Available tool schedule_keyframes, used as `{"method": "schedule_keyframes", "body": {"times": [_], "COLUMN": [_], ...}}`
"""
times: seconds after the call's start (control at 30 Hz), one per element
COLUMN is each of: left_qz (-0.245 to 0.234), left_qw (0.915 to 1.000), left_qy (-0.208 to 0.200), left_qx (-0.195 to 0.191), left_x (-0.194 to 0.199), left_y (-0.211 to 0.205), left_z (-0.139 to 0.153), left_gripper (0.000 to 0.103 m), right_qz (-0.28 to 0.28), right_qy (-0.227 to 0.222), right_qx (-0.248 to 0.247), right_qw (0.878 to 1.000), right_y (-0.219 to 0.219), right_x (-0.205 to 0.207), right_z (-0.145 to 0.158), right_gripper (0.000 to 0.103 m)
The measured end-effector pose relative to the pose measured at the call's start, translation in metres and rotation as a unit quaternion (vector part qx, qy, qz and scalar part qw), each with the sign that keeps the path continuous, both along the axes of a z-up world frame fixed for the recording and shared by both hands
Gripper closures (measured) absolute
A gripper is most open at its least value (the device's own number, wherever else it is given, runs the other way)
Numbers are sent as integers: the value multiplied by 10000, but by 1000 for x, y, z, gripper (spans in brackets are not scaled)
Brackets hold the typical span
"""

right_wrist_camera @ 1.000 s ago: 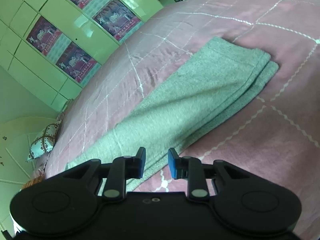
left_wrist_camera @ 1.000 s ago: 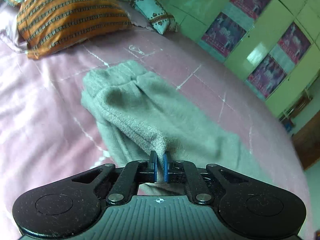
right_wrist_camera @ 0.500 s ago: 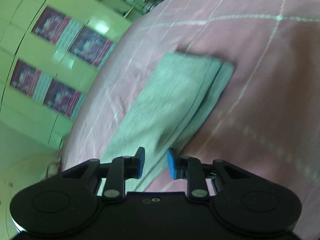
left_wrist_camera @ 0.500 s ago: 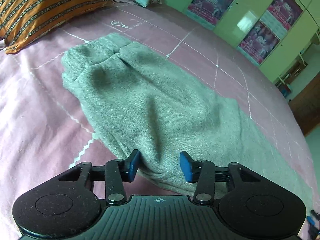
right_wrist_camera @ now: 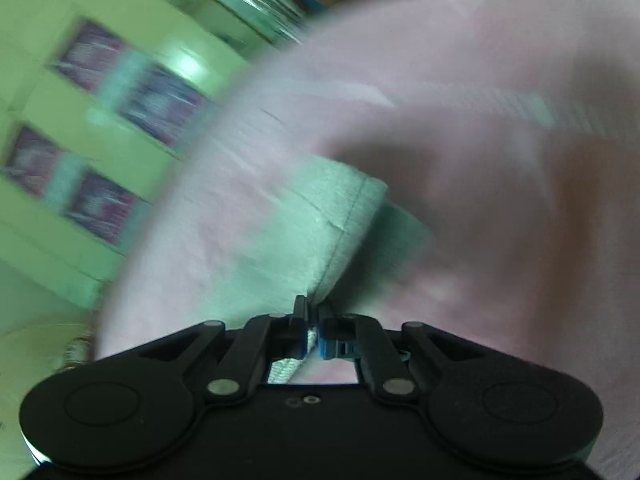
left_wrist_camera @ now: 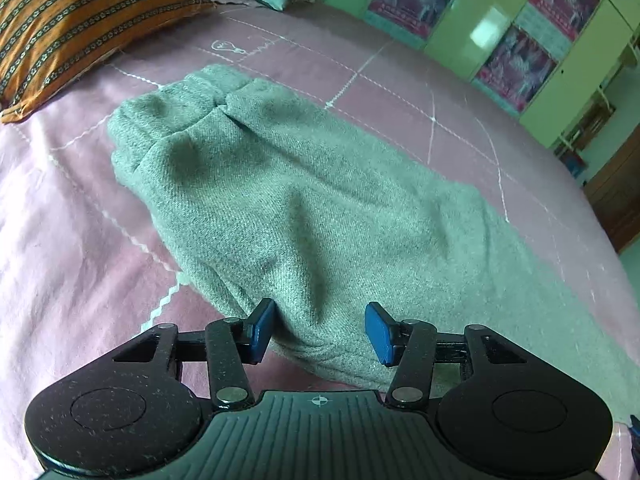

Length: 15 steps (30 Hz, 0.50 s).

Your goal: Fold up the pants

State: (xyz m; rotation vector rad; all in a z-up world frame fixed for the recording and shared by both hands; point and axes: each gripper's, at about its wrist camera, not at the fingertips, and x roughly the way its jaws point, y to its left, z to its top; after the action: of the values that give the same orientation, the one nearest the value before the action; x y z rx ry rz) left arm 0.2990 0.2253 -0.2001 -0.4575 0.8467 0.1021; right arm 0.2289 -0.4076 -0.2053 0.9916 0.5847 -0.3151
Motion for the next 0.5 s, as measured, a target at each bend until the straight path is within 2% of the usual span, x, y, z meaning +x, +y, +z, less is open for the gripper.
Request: {"method": "schedule_keyframes", "body": {"times": [0.03, 0.1, 0.2, 0.23, 0.37, 0.5], "left_qz": [-40, -88, -55, -57, 106, 174], "left_qw": [10000, 9999, 10000, 9999, 9980, 9927], "left_qy": [24, 49, -2, -123, -519, -613], "left_qx": [5, -40, -23, 49, 335, 1021], "left_x": [1, 0, -8, -14, -18, 4], "left_y": [1, 4, 8, 9, 16, 17], "left_z": [1, 2, 10, 15, 36, 50], "left_gripper": [52, 52, 52, 52, 52, 52], "right_qz": [-36, -34, -27, 5, 896, 1712], "right_qy": [-103, -190, -224, -270, -437, -475], "right_qx": [183, 51, 76, -19, -656, -1124], "right_qw": [9998, 9998, 9997, 9996, 9929, 9777], "right_y": [-4, -1, 4, 7, 32, 70], "right_x": [-3, -7, -19, -25, -22, 33], "right_z": [-8, -4, 3, 7, 27, 46], "right_gripper": [103, 102, 89, 89, 90, 93]}}
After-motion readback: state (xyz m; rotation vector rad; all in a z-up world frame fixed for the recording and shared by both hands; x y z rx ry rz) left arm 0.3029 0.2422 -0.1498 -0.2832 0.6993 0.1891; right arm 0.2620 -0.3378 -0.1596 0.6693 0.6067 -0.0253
